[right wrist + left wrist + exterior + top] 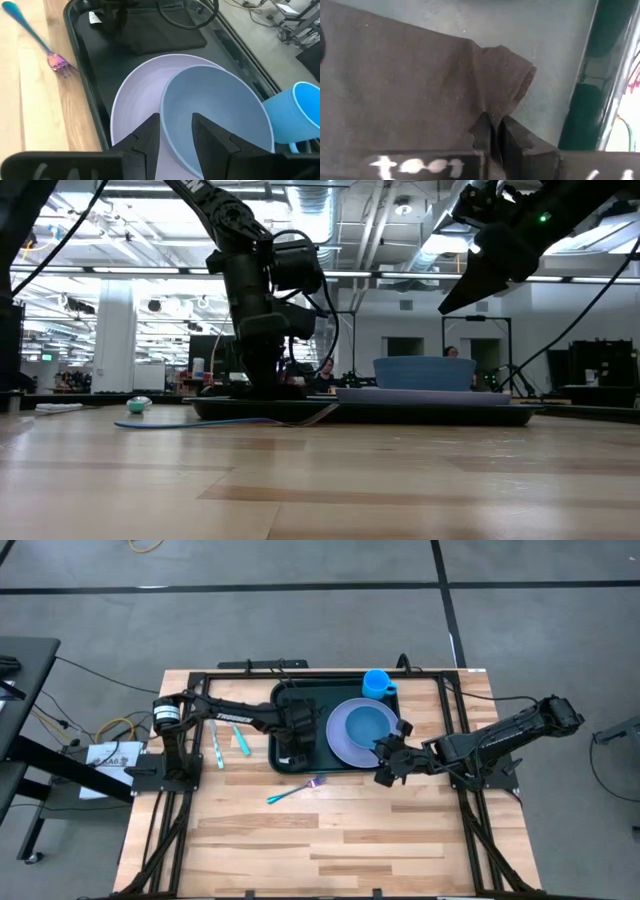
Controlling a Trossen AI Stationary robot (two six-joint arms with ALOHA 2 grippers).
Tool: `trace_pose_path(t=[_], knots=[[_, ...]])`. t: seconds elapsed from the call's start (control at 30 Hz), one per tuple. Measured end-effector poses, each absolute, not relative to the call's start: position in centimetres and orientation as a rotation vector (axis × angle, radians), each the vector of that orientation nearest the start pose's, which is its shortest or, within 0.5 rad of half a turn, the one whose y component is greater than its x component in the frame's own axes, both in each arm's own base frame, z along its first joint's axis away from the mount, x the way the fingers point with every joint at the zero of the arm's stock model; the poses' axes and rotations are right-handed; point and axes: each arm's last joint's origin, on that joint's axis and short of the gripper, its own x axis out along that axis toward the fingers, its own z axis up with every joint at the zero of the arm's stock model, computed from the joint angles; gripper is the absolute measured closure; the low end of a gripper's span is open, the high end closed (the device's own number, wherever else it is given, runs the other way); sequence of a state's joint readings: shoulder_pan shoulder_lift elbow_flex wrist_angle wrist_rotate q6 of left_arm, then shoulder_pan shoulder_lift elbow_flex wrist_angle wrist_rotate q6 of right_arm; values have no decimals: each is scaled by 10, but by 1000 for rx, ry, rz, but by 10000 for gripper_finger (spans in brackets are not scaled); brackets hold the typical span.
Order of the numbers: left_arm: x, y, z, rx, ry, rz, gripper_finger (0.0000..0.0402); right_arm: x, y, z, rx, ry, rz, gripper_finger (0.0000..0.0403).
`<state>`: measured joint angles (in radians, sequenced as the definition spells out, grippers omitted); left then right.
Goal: Set up tray
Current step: Put the black napkin on the black serving tray, then put the iridescent fork on the black napkin
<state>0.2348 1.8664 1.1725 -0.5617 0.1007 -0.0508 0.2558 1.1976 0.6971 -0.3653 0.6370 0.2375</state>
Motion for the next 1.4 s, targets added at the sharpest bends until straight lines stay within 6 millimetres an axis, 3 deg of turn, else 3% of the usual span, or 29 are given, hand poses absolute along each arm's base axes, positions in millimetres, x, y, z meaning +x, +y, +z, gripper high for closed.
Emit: trace_pose_path(t=[0.53,1.07,1.4], knots=[[345,78,154,-202,1242,134,323,224,41,215,-148,737,-435,296],[347,58,154,-114,1268,97,165,224,41,215,-149,737,-435,296],[352,56,181,-97,1318,66,148,224,41,215,-149,737,-434,296]])
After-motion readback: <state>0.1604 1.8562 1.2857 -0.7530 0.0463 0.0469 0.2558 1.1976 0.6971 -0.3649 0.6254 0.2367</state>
